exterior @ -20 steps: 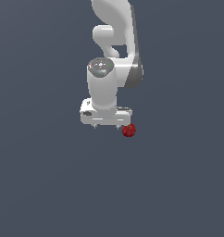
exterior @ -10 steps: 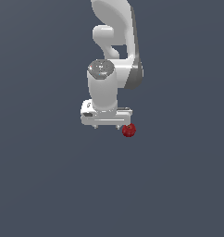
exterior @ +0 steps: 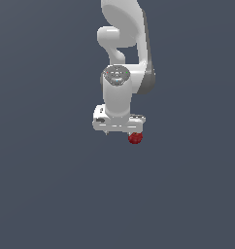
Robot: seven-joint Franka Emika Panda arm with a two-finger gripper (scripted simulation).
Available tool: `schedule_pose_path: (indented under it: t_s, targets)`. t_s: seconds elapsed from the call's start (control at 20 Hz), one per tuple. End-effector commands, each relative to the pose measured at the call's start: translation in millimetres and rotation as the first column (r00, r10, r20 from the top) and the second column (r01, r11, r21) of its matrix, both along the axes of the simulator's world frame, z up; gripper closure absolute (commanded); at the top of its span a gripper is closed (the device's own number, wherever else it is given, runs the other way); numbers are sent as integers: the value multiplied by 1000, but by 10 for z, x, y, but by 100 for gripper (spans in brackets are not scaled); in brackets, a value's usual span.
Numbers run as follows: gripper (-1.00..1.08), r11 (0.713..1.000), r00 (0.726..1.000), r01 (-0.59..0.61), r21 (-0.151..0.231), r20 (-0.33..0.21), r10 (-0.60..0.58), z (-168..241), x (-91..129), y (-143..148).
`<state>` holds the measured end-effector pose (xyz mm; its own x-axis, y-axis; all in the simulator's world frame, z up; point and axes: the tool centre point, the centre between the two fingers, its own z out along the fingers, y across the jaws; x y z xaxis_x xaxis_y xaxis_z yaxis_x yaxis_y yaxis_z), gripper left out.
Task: Pick up the object and move it to a goal position.
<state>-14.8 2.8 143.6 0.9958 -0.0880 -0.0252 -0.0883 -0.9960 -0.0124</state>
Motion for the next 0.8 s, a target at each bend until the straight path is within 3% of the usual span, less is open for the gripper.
schedule_pose_path:
  t_s: [0.0, 0.75]
  targets:
    - [-92, 1000, 1000, 24, -3, 2, -24, -57, -44, 112]
    - [-92, 982, 982, 189, -14, 20, -188, -415, -425, 809]
